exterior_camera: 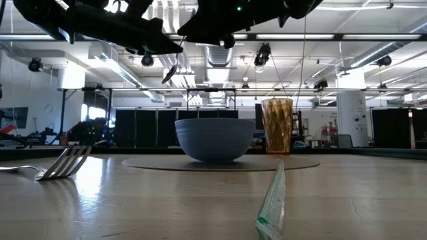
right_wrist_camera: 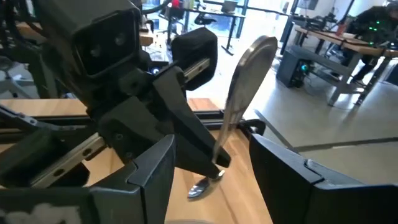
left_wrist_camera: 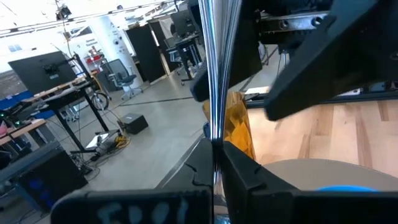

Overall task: Pick & Place Utensil
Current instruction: Put the spoon into the bowl

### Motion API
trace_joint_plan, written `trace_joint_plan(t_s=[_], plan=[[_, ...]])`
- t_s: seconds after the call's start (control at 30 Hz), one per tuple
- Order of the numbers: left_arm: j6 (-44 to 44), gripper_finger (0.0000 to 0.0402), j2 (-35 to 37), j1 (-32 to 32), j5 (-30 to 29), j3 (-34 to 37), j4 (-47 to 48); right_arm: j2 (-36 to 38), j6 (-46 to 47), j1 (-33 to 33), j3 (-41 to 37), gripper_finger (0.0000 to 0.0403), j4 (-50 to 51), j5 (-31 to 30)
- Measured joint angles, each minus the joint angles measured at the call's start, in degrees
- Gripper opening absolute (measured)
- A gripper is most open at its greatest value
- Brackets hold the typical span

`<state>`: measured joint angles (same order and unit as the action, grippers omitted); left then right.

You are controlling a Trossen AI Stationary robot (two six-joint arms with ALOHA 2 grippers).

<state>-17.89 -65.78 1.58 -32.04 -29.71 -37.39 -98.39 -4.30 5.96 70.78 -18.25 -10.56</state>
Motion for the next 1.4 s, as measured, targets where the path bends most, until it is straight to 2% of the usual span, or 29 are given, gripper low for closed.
trace_joint_plan(t_s=[0.27,0.57,0.77,1.03,1.4], plan=[[0.01,0.0007,0.00,0.00,0.02,0.00,0.09,0.45,1.32,0.07,0.43,0.0197,-0.39,-0.14],[0.02,0.0007,0.00,0.00,0.03,0.00,0.31,0.59,3.45,0.09,2.27,0.0169,-1.06,-0.21],[0.07,0.0011,0.00,0.01,0.01,0.02,0.37,0.65,3.92,0.11,2.34,0.0124,-0.77,-4.33],[-0.20,0.0010,0.00,0.04,-0.05,0.02,0.51,0.65,2.94,0.00,2.27,0.0020,-0.42,-4.27],[-0.12,0.0017,-0.02,0.04,0.05,0.03,1.44,0.65,2.38,0.00,2.14,0.0010,0.95,-4.18]])
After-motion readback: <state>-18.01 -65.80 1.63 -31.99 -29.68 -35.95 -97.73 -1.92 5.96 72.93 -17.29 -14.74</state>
